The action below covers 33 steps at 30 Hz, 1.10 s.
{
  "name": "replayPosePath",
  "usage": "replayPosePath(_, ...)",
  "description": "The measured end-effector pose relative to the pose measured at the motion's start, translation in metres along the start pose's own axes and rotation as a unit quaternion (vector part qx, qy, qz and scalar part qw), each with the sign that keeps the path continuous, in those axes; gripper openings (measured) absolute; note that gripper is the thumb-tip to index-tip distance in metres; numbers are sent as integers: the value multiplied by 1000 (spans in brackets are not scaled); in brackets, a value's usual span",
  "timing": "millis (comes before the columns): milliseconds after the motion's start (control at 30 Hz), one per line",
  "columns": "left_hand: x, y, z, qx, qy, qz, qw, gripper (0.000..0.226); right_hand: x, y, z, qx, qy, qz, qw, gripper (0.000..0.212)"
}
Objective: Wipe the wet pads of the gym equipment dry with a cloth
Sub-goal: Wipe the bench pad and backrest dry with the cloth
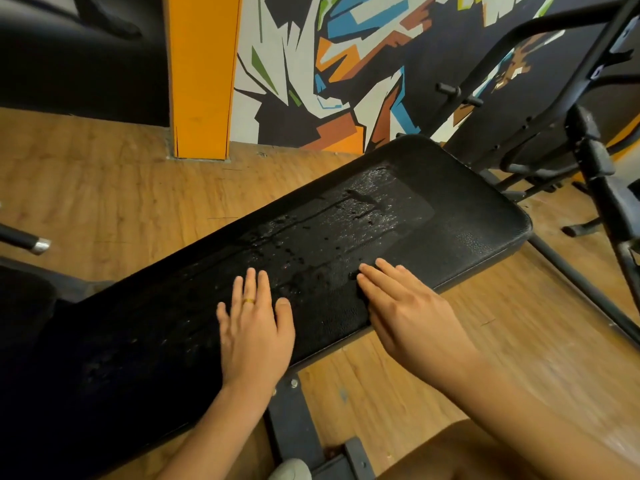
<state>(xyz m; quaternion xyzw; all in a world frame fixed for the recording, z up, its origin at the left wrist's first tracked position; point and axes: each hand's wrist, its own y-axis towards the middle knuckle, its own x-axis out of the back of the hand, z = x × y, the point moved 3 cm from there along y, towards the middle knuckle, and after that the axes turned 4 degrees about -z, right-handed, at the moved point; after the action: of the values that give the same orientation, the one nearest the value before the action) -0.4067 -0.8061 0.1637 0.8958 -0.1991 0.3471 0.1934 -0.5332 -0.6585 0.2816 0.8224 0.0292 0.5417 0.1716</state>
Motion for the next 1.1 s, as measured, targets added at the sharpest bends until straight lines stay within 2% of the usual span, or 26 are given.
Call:
replayPosePath(67,-3,1,2,42,-7,11,999,62,-3,-5,15,27,5,9,1000,50)
replayPosePath(200,-3,2,-1,72,-13,27,997,63,-15,-7,43,55,5,17,998,58)
replayPosePath(334,-5,2,0,71,-9,46,996,63,-25,14,51,38,-12,17,999,53)
replayPosePath(568,-4,2,1,65,0,46,997,65,-48,110,56,-28,-26,110,993,56)
replayPosePath(768,-5,1,2,62,-1,43,997,64,-30,60,55,-40,30,96,994,62)
replayPosePath(868,-7,1,3,58,-5,38,998,68,-28,42,54,-41,18,82,996,64)
replayPosePath(968,-7,1,3,53,-5,38,998,76,-40,59,54,-45,5,76,996,59)
replayPosePath(1102,-7,2,3,52,-6,38,998,75,-59,95,50,-17,-17,98,995,56)
